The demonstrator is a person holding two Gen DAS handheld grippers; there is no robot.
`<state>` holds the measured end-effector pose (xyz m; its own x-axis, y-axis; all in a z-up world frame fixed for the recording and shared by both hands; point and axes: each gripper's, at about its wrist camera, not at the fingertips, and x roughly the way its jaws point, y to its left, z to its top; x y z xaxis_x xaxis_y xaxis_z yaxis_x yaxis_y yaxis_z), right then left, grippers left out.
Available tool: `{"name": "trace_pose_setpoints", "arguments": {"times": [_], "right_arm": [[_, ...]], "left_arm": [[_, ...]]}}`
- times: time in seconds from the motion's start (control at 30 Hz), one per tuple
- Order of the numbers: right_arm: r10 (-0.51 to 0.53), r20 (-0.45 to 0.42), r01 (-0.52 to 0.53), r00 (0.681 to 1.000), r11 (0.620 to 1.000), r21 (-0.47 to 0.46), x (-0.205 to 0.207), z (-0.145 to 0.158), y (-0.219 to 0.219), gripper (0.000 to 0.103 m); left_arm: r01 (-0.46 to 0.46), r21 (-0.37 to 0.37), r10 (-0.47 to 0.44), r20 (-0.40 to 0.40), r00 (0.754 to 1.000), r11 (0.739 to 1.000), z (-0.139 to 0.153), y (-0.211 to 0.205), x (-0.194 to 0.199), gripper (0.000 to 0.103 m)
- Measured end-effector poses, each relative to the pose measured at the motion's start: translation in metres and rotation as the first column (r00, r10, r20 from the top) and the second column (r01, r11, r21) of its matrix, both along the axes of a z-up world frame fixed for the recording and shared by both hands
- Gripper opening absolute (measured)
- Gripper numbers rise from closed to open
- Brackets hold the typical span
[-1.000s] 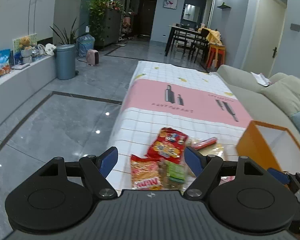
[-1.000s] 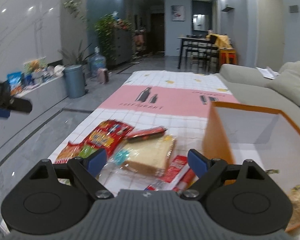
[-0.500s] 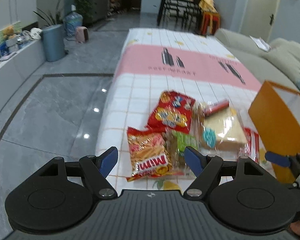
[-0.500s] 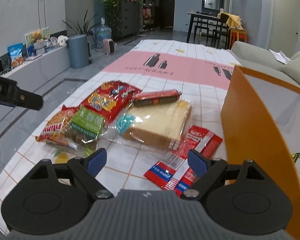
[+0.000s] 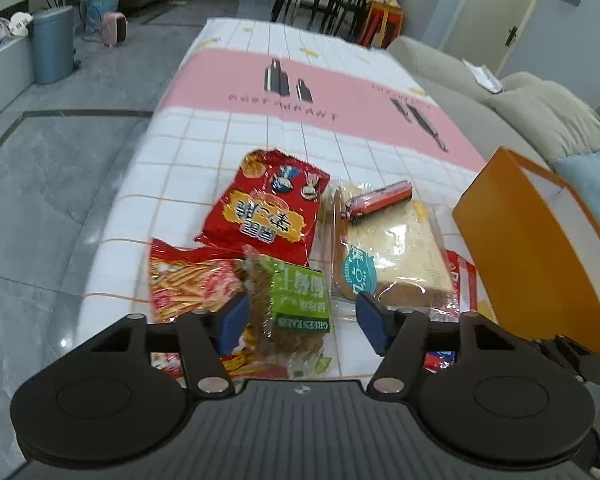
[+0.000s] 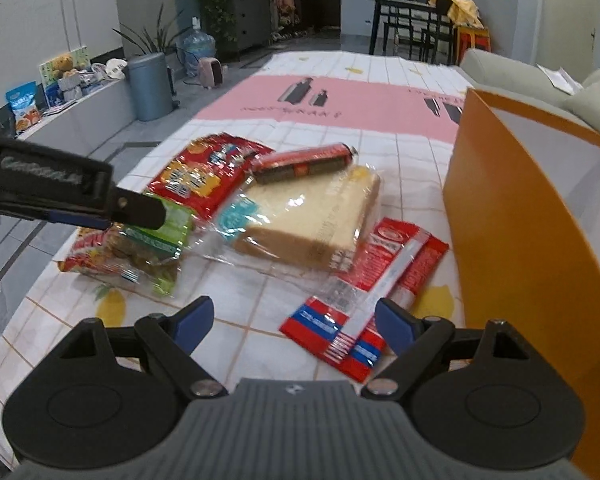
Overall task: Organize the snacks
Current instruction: 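Move both grippers back over the snack pile beside the box, then grasp the green raisin pack with the left gripper while the right gripper grasps the Mimi bag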
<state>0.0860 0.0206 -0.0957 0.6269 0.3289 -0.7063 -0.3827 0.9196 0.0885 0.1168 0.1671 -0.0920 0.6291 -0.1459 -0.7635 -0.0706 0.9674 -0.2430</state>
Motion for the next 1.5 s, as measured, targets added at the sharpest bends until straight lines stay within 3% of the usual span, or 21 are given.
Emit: {"name": "trace_pose_setpoints", "arguments": {"times": [0.13, 0.2, 0.3, 0.37, 0.43, 0.8, 0.87, 0.97, 1.03, 1.17, 1.5], "right_arm": [[-0.029, -0.038, 0.030, 0.999, 0.999, 0.041, 0.008, -0.001, -0.006, 0.086], [-0.041, -0.044, 0.043, 0.998, 0.998, 0.047, 0.010, -0.002, -0.008, 0.086], [-0.058, -0.052, 0.061, 0.997, 0.996, 0.058, 0.011, -0.001, -0.013, 0.086], [-0.065, -0.059, 0.069, 0.996, 0.995, 0.072, 0.011, 0.001, -0.016, 0.086], [-0.064, -0.055, 0.068, 0.996, 0.994, 0.081, 0.009, 0.003, -0.016, 0.086], [-0.005, 0.001, 0.005, 1.000, 0.996, 0.084, -0.005, 0.016, -0.007, 0.086], [0.008, 0.015, -0.009, 1.000, 0.998, 0.069, -0.009, 0.016, -0.003, 0.086], [0.038, 0.014, -0.039, 0.999, 0.997, 0.069, -0.014, 0.017, 0.003, 0.086], [0.059, 0.008, -0.059, 0.998, 0.996, 0.073, -0.017, 0.015, 0.008, 0.086], [0.068, 0.000, -0.068, 0.998, 0.996, 0.055, -0.024, 0.014, 0.024, 0.086], [0.076, -0.071, -0.063, 0.995, 0.983, 0.171, -0.017, 0.029, 0.083, 0.086]], "left_arm": [[-0.024, 0.077, 0.029, -0.055, 0.998, 0.997, -0.013, -0.015, 0.016, 0.071], [-0.006, 0.154, 0.019, -0.087, 0.996, 0.988, -0.021, -0.027, 0.021, 0.070], [0.014, 0.245, 0.019, -0.131, 0.991, 0.969, -0.027, -0.044, 0.026, 0.060], [-0.018, 0.237, 0.053, -0.142, 0.988, 0.971, -0.025, -0.047, 0.026, 0.051], [-0.034, 0.230, 0.068, -0.141, 0.988, 0.973, -0.022, -0.048, 0.023, 0.049], [-0.043, 0.115, 0.055, -0.099, 0.994, 0.992, 0.003, -0.032, 0.001, 0.048], [-0.030, 0.063, 0.035, -0.081, 0.996, 0.998, 0.011, -0.023, -0.007, 0.048], [-0.058, -0.075, 0.052, -0.073, 0.996, 0.995, 0.018, -0.001, -0.020, 0.048], [-0.084, -0.116, 0.078, -0.056, 0.995, 0.990, 0.024, 0.015, -0.031, 0.048], [-0.153, -0.085, 0.151, -0.032, 0.988, 0.985, 0.034, 0.045, -0.049, 0.048], [-0.329, -0.117, 0.323, -0.068, 0.944, 0.937, 0.025, 0.118, -0.081, 0.048]]}}
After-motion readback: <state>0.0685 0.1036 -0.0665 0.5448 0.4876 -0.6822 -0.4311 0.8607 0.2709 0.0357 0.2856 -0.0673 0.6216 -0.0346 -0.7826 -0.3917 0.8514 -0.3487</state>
